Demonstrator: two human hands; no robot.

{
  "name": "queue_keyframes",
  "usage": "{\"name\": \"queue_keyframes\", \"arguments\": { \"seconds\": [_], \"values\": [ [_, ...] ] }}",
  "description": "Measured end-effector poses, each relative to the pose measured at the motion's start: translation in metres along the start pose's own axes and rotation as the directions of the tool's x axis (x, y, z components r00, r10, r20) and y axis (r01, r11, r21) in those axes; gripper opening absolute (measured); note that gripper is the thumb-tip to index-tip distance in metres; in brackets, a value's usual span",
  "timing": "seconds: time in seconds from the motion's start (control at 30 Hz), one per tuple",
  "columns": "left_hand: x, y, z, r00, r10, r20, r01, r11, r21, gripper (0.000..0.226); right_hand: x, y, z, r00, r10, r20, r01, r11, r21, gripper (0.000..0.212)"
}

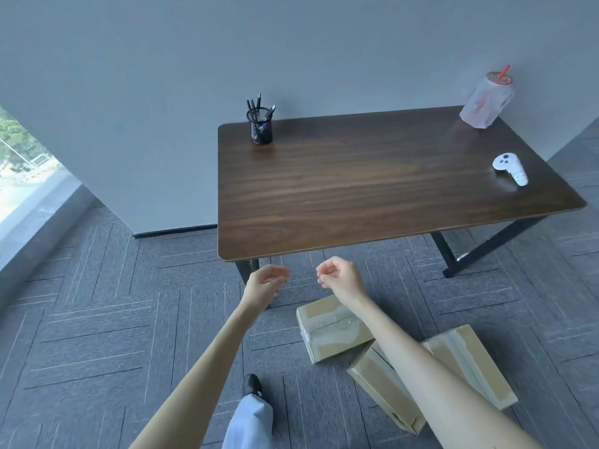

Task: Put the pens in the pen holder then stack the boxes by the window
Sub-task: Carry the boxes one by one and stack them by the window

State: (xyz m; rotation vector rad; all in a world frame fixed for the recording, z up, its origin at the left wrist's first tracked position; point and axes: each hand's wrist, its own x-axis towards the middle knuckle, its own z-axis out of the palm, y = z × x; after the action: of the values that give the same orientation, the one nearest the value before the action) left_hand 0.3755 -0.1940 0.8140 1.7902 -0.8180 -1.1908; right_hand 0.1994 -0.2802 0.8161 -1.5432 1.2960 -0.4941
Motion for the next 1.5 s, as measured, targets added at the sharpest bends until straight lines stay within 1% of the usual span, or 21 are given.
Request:
{"name": "queue_keyframes", "arguments": {
  "seconds": [0.13, 0.3, 0.4, 0.5, 0.57, 0.67, 0.7, 0.77, 0.83, 0.93, 1.0, 1.13, 1.23, 1.37, 1.43, 1.5],
  "values": [
    [-0.041, -0.025, 0.059, 0.999, -0.034, 0.023, 0.035, 0.999, -0.016, 0.020, -0.043, 0.058, -0.035, 0.999, 0.031, 0.032, -0.030, 0.999, -0.030, 0.016],
    [-0.079, -0.049, 0.119, 0.992, -0.108, 0.060, 0.110, 0.993, -0.036, 0.022, -0.087, 0.116, -0.070, 0.994, 0.105, 0.023, -0.103, 0.992, -0.070, 0.029],
    [-0.093, -0.064, 0.145, 0.984, -0.152, 0.090, 0.154, 0.988, -0.023, 0.023, -0.106, 0.142, -0.083, 0.987, 0.158, 0.029, -0.155, 0.985, -0.073, 0.024],
    [-0.096, -0.076, 0.169, 0.977, -0.175, 0.125, 0.175, 0.984, 0.003, 0.022, -0.118, 0.167, -0.094, 0.981, 0.195, 0.023, -0.193, 0.979, -0.067, 0.020],
    [-0.094, -0.086, 0.186, 0.967, -0.204, 0.155, 0.202, 0.979, 0.029, 0.023, -0.124, 0.186, -0.100, 0.973, 0.231, -0.005, -0.231, 0.971, -0.067, 0.016],
    [-0.087, -0.102, 0.211, 0.956, -0.217, 0.195, 0.211, 0.976, 0.054, 0.027, -0.129, 0.217, -0.112, 0.963, 0.267, -0.044, -0.270, 0.960, -0.081, 0.024],
    [-0.085, -0.107, 0.219, 0.953, -0.227, 0.200, 0.220, 0.974, 0.060, 0.027, -0.130, 0.229, -0.117, 0.960, 0.275, -0.055, -0.279, 0.957, -0.076, 0.023],
    [-0.082, -0.116, 0.238, 0.945, -0.253, 0.206, 0.244, 0.967, 0.065, 0.026, -0.132, 0.252, -0.131, 0.950, 0.305, -0.074, -0.310, 0.949, -0.065, 0.013],
    [-0.083, -0.125, 0.257, 0.934, -0.283, 0.218, 0.275, 0.959, 0.065, 0.027, -0.135, 0.274, -0.146, 0.939, 0.339, -0.067, -0.343, 0.936, -0.075, 0.011],
    [-0.077, -0.138, 0.292, 0.920, -0.321, 0.227, 0.318, 0.947, 0.049, 0.025, -0.128, 0.305, -0.173, 0.925, 0.376, -0.058, -0.380, 0.921, -0.088, 0.017],
    [-0.072, -0.152, 0.319, 0.910, -0.355, 0.215, 0.358, 0.933, 0.025, 0.025, -0.118, 0.330, -0.193, 0.918, 0.393, -0.044, -0.395, 0.913, -0.101, 0.015],
    [-0.056, -0.194, 0.383, 0.884, -0.441, 0.157, 0.451, 0.892, -0.036, 0.025, -0.089, 0.400, -0.227, 0.913, 0.408, 0.029, -0.395, 0.898, -0.193, 0.012],
    [-0.034, -0.233, 0.438, 0.873, -0.480, 0.091, 0.488, 0.860, -0.145, 0.023, -0.058, 0.462, -0.242, 0.920, 0.374, 0.114, -0.331, 0.900, -0.282, 0.010],
    [-0.008, -0.299, 0.503, 0.840, -0.543, 0.005, 0.526, 0.812, -0.253, 0.024, -0.025, 0.546, -0.238, 0.921, 0.332, 0.202, -0.240, 0.894, -0.378, 0.009],
    [0.006, -0.337, 0.528, 0.823, -0.567, -0.033, 0.536, 0.794, -0.285, 0.025, -0.009, 0.589, -0.230, 0.913, 0.321, 0.251, -0.192, 0.882, -0.430, 0.012],
    [0.020, -0.378, 0.546, 0.811, -0.581, -0.070, 0.541, 0.789, -0.291, 0.031, 0.008, 0.628, -0.219, 0.901, 0.316, 0.297, -0.150, 0.869, -0.471, 0.022]
  ]
}}
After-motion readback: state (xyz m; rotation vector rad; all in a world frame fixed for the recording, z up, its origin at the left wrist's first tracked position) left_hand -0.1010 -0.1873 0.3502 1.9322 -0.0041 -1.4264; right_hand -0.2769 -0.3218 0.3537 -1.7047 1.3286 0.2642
